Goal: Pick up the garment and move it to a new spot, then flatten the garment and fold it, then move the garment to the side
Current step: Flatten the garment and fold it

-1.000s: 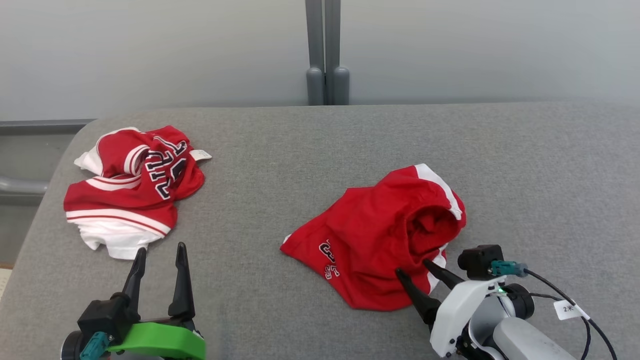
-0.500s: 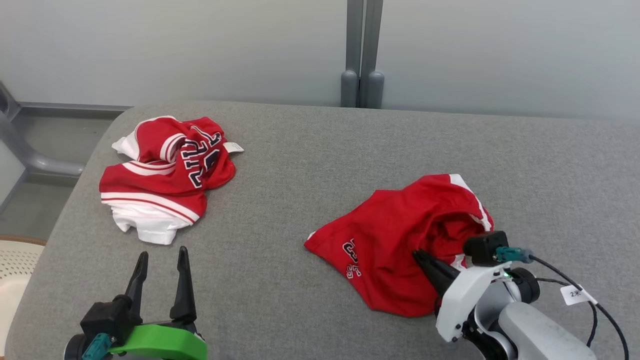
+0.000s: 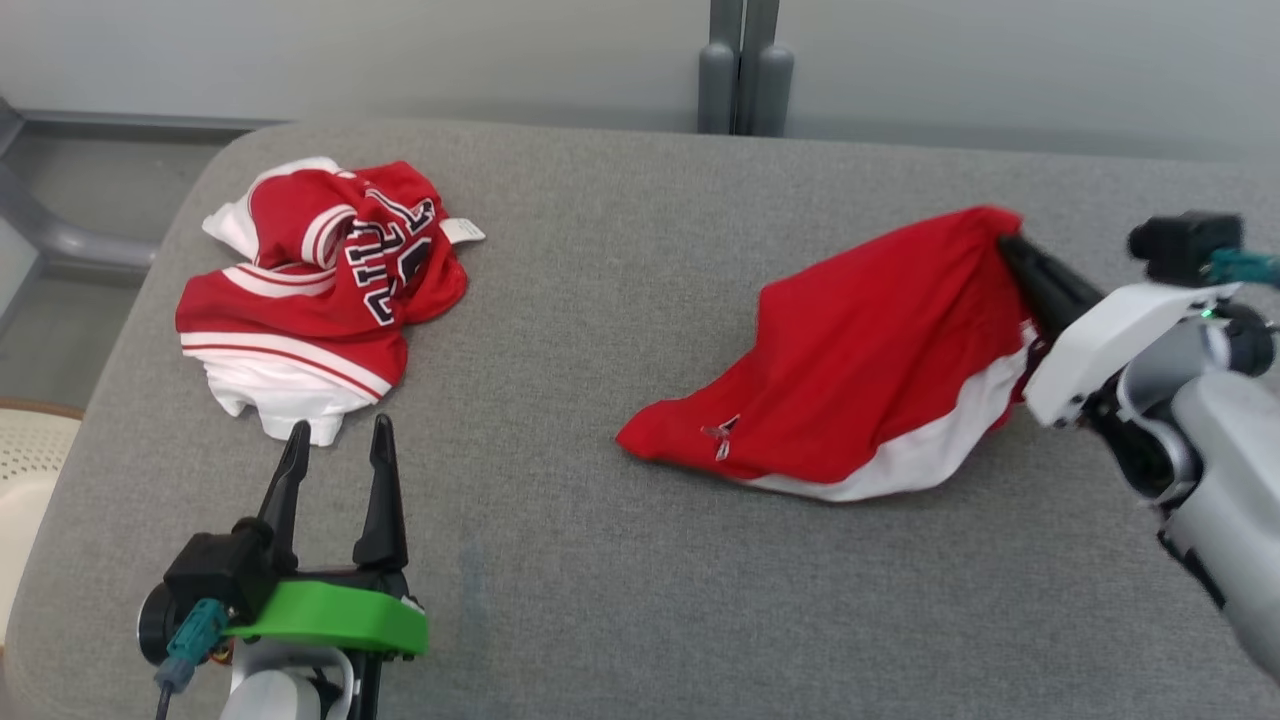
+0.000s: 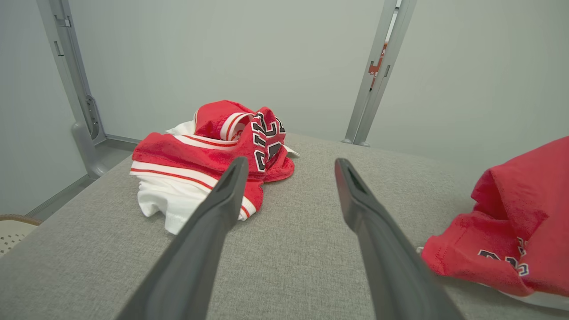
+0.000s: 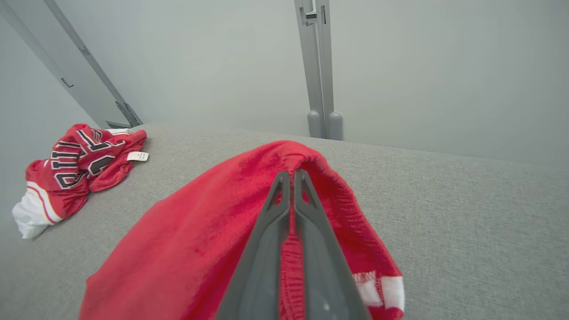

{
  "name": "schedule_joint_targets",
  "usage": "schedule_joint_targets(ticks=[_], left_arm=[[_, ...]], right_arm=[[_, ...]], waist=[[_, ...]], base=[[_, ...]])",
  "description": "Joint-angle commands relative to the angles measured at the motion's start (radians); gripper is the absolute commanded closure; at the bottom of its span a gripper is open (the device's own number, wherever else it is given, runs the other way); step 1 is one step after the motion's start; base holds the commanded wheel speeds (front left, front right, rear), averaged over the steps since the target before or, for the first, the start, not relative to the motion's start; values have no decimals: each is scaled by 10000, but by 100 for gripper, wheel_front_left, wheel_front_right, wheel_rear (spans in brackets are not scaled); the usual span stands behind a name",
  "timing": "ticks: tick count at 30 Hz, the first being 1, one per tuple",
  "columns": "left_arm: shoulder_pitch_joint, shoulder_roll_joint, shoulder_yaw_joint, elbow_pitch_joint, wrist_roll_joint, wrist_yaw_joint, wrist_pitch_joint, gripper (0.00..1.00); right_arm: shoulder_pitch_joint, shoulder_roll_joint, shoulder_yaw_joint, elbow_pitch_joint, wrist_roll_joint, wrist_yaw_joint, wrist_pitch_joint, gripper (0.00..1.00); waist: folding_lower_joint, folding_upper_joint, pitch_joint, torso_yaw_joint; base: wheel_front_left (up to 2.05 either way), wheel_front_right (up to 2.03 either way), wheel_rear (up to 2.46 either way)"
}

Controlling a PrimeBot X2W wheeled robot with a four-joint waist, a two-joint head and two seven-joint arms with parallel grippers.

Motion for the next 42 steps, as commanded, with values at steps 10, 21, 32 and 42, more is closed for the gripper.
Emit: schedule_joint_targets(ticks=[10,21,32,42], left_arm=[[-1025,-115,-227,76,118,-186,-4,0],[-749,-145,-214,372,243,-232,-4,0],[-96,45,273,292,374,-136,-4,0],[491,25,915,-192,387,-78,-4,0]], right_arm=[[-1971,-849,-295,2188,1466,3,92,100],[-1890,-627,392,3167,1977,3,-704,0],[-619,-797,1091,980,1190,3,-2213,0],[2263,777,-1591,-1384,-950,3,-2390,0]], waist=[[0,0,2030,789],[0,0,986,249],[0,0,-459,-1293],[0,0,-889,-2463]], base=[[0,0,0],[0,0,0],[0,0,0],[0,0,0]])
